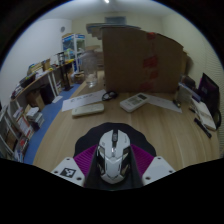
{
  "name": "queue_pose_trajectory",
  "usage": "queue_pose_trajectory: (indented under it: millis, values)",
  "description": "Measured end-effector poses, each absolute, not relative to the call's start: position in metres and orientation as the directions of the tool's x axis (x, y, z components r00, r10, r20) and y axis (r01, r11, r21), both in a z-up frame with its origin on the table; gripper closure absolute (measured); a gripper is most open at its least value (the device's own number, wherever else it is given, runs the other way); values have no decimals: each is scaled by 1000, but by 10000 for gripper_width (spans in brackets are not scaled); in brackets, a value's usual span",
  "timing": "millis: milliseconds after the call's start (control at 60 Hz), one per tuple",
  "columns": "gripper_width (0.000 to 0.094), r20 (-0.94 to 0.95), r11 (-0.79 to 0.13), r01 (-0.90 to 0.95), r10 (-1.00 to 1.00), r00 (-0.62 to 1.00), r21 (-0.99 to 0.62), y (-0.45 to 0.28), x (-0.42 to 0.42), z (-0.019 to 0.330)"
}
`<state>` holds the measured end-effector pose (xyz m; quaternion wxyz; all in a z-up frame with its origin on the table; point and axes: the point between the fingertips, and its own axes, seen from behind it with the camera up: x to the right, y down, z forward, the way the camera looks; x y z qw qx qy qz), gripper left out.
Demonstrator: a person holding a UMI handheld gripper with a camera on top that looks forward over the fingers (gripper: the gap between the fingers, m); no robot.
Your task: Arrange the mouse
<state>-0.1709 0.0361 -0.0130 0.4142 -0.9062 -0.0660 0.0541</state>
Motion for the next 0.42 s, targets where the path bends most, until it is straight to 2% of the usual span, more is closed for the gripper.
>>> queue_pose_trajectory:
  millis: [83,117,417]
  values:
    - [69,-56,-648,90,202,978,-757,25,-175,-10]
    - [115,-68,-646,80,202,977,-759,20,-173,-7]
    - [101,-188,-552,36,343,921,-833,-100,-154,51]
